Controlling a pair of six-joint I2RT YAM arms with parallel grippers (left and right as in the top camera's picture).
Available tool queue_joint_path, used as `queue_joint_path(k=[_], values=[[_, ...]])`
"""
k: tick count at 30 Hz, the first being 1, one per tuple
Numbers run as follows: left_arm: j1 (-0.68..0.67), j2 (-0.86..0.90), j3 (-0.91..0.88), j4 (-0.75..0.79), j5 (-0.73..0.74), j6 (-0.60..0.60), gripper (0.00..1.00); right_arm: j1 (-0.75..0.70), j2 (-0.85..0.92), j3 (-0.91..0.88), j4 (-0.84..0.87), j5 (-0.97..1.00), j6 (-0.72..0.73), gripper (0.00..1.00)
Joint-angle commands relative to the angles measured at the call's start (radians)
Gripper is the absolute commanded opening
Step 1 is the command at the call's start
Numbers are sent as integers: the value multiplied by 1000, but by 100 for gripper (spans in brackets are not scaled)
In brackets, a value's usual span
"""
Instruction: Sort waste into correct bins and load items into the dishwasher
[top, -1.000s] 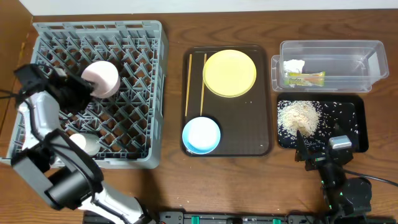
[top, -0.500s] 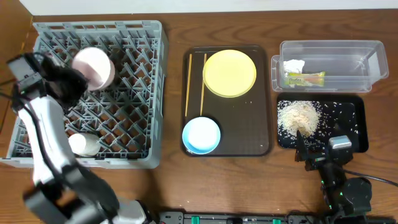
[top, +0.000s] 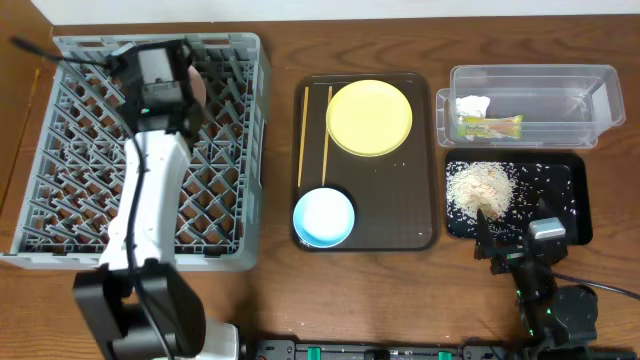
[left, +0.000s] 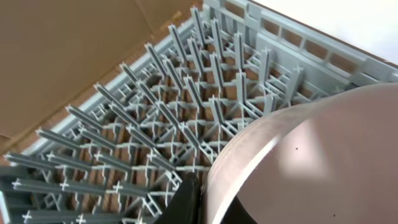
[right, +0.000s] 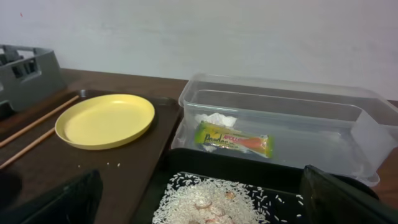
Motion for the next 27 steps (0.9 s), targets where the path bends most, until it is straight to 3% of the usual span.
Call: queue_joint_path(k=[1,10,16,27], values=[[-47,52,-10,31,-179,76,8,-3,-5,-2,-2,0,8,99],[-179,202,-10,161,-456,325,8,-3,-5,-2,-2,0,7,99],[-180,272,-10,257,-523,476,7,-3,-5,-2,-2,0,8,99],[-252,347,-13,275,-536,514,7,-3,-5,-2,-2,0,8,99]])
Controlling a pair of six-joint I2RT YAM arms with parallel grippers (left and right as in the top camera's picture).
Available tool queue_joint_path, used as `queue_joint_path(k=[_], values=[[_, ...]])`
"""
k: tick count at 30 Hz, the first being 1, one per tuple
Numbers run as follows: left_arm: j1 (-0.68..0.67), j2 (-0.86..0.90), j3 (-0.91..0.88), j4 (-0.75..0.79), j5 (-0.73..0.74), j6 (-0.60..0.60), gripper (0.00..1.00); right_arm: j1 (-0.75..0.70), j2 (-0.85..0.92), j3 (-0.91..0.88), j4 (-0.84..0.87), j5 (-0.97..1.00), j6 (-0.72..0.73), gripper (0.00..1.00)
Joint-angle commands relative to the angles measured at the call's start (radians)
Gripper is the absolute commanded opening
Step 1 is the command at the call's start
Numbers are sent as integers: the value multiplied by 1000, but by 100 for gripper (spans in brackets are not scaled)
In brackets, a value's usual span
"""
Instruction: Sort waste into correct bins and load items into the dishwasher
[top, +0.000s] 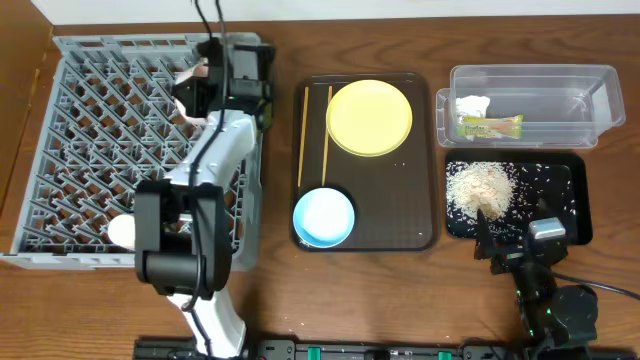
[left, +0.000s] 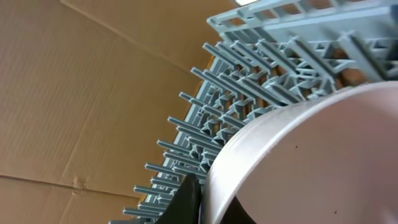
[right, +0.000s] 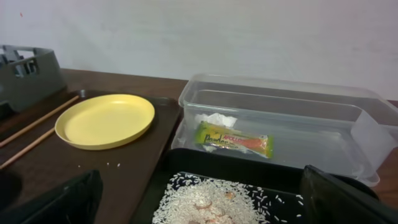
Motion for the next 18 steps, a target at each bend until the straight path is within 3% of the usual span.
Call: queue_joint_path(k=[1,9,18], values=[[-32,59,-12,-7,-38,17,7,-3,-5,-2,-2,-1,7,99],[-116,37,-12,-6,-134,29,8,-3,-5,-2,-3,-1,7,99],[-89,29,-12,-2,-190,79,8,-3,-5,-2,-2,-1,8,99]])
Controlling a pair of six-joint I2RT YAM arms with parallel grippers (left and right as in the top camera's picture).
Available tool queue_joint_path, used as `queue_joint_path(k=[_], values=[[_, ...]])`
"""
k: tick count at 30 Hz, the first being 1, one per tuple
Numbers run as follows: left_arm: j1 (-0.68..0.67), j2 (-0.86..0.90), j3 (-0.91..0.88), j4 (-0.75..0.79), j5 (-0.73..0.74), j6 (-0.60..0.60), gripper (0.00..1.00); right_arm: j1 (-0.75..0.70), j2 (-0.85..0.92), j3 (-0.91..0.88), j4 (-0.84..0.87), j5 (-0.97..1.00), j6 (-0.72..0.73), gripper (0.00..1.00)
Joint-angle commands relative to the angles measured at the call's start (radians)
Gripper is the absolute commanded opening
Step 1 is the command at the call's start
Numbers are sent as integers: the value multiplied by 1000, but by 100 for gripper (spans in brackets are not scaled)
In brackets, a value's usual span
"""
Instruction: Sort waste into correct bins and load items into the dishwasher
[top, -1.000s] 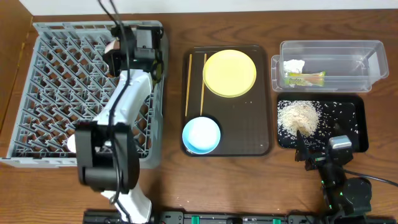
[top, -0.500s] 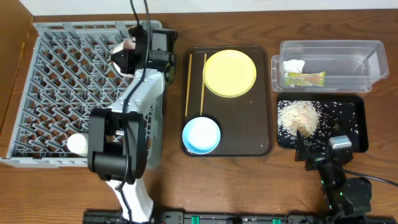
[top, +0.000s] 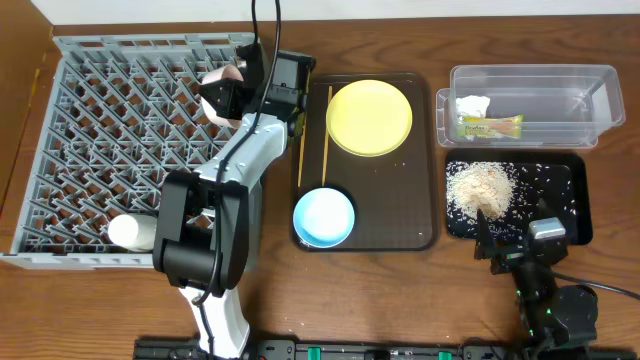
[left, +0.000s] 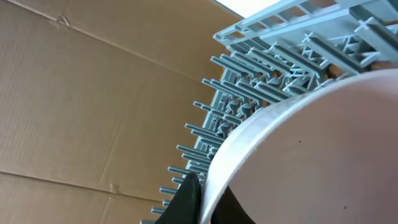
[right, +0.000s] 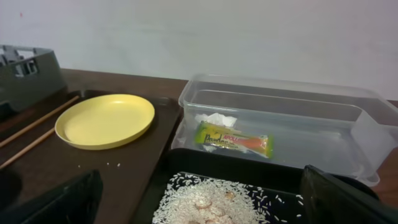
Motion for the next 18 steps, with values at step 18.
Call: queue_joint_path(k=[18], values=[[78,34,-13,3,22,32,8,-3,-2,-2,-2,0,8,99]])
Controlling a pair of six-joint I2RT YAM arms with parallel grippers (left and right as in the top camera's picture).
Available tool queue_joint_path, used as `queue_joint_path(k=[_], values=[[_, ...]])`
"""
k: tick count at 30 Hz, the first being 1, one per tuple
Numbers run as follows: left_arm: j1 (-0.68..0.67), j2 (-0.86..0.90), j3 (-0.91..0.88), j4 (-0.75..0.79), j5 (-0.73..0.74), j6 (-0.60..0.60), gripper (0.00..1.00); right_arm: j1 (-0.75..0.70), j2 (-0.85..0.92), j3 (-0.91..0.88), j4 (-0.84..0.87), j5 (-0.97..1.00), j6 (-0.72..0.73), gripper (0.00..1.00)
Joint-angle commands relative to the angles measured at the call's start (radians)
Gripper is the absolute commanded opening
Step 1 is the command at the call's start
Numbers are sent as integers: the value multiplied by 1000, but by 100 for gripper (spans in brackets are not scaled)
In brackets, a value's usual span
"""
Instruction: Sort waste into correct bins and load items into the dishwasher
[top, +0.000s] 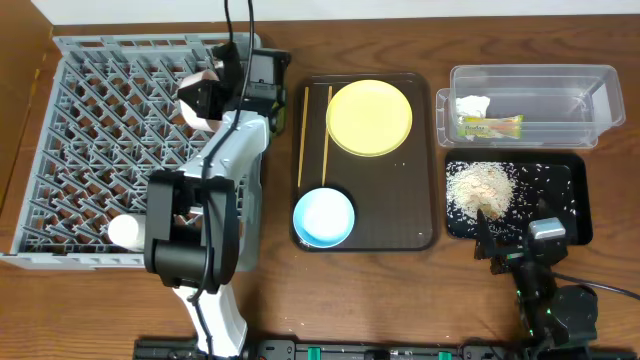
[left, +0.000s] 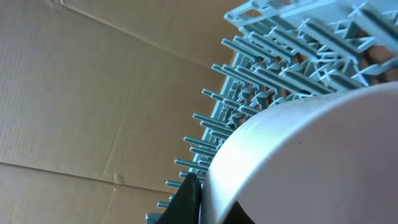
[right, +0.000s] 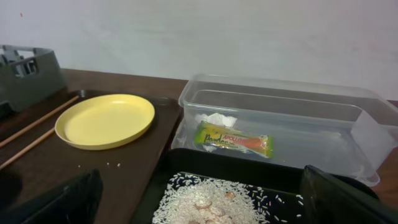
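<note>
My left gripper is shut on the rim of a pale pink bowl, held tilted above the back right part of the grey dish rack. In the left wrist view the bowl fills the lower right, with the rack's tines behind it and my left gripper pinching the rim. A yellow plate, a blue bowl and two chopsticks lie on the brown tray. My right gripper stands open and holds nothing at the near edge of the black tray.
A white cup lies in the rack's front. Rice is piled in the black tray. The clear bin holds a green wrapper and a crumpled tissue. Cardboard stands left of the rack.
My left gripper with the pink bowl has moved a little to the left, from the rack's right edge to further over the rack. The right arm has not moved.
My left gripper held the pink bowl over the rack's back middle. Later it was further right with the bowl, then at the rack's right edge near the brown tray. Now it is back over the rack's back right part. The right gripper stayed open throughout.
</note>
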Motion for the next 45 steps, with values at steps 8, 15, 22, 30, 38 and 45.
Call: queue_joint_path(k=[8,15,22,30,38,45], values=[[-53,47,-13,-5,-52,9,12,-3,-2,-2,-2,-1,7,99],[-129,11,-13,-219,145,-127,60,-3,-2,-2,-3,-1,8,99],[-163,-207,-13,-469,617,-319,61,-3,-2,-2,-2,-1,8,99],[-163,-396,-15,-693,1267,-536,59,-3,-2,-2,-2,-1,7,99],[-164,-356,-212,-694,1452,-613,52,-3,-2,-2,-2,-1,8,99],[-174,-267,-397,-490,1602,-613,43,-3,-2,-2,-2,-1,8,99]])
